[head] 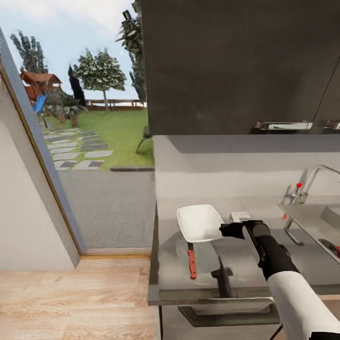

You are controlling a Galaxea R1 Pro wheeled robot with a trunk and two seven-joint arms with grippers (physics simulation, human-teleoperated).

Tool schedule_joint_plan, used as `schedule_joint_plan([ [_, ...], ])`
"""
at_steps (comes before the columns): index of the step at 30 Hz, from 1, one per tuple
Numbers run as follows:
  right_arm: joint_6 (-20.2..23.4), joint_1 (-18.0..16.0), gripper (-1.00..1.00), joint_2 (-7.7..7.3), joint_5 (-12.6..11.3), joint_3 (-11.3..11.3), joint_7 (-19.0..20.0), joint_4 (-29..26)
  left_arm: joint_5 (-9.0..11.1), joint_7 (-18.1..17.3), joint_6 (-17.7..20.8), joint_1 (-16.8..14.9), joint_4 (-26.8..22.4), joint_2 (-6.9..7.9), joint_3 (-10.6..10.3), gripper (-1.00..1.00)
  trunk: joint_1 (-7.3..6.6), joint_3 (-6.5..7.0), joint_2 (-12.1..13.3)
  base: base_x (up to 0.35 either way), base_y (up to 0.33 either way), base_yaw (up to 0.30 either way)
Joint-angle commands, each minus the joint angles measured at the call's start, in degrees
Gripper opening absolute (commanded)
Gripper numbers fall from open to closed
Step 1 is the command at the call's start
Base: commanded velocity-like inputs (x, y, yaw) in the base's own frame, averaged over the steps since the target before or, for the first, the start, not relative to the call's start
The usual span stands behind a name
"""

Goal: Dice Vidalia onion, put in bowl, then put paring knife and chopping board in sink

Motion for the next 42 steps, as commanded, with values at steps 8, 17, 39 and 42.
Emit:
schedule_joint_plan([
  [8, 0.31, -0.05, -1.00, 0.01, -0.11, -0.13, 0.15, -0.07, 0.19, 0.02, -0.04, 0.01, -0.06, 0.00, -0.07, 1.00, 0.05, -0.11, -0.12, 0.138, 0.293, 0.000],
  [17, 0.26, -0.05, -1.00, 0.01, -0.03, -0.15, 0.15, 0.01, 0.19, 0.02, -0.04, 0.02, -0.03, 0.00, -0.07, 1.00, 0.05, -0.11, -0.12, 0.199, 0.217, 0.000],
  [39, -0.42, -0.05, -1.00, 0.09, -0.17, 0.01, 0.38, 3.08, 0.19, 0.02, -0.04, 0.00, -0.03, 0.00, -0.07, 1.00, 0.05, -0.11, -0.12, 0.006, 0.005, 0.000],
  [42, -0.52, -0.05, -1.00, 0.10, -0.21, -0.03, 0.41, 3.55, 0.19, 0.02, -0.04, 0.01, -0.03, 0.00, -0.07, 1.00, 0.05, -0.11, -0.12, 0.000, 0.000, 0.000],
])
